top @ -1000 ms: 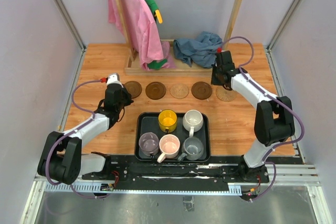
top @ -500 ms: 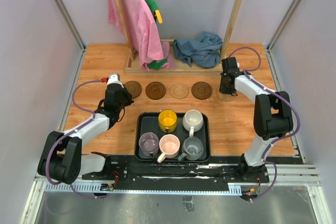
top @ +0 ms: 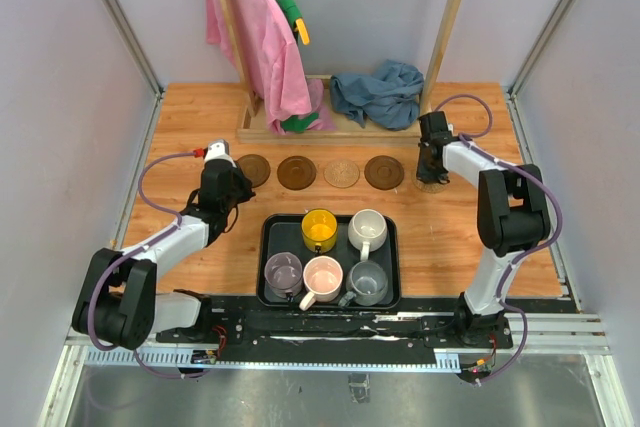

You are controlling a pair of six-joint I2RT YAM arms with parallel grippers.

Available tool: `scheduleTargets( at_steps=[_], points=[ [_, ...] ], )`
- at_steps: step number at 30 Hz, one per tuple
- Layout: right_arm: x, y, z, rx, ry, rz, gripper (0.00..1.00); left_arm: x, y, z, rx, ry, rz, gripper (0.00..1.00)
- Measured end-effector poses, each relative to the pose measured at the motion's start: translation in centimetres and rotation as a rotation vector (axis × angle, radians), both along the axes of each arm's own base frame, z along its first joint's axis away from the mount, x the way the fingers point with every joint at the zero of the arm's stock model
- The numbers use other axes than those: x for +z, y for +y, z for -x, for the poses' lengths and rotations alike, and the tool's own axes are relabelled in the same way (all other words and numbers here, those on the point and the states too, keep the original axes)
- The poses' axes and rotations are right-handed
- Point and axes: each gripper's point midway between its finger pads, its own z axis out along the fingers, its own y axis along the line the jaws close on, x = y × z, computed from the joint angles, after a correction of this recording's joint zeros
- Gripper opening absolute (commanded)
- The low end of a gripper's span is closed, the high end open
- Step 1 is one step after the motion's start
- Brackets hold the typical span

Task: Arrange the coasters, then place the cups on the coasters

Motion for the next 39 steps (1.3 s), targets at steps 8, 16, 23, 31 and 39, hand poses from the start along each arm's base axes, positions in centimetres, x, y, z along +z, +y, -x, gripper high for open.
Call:
scheduleTargets(
  at_steps=[8,16,23,31,39],
  points=[
    [-0.1,0.5,-0.9,0.008,-0.006,-0.021,0.01,0.0,-0.1,0.0,-0.005,0.001,0.003,0.01],
    [-0.1,0.3,-1.1,0.004,-0.009,-0.047,0.01,0.0,-0.1,0.0,-0.005,0.001,0.002,0.01],
    [0.0,0.3,-1.0,0.005,-0.012,-0.048,0.01,0.0,-0.1,0.0,-0.005,0.001,0.002,0.01],
    [0.3,0.4,-0.8,0.009,-0.008,-0.051,0.01,0.0,-0.1,0.0,-0.005,0.002,0.002,0.01],
    [3.9,0.6,-2.0,0.022,-0.092,-0.063,0.02,0.2,-0.3,-0.9,-0.007,-0.002,-0.004,0.01]
  ],
)
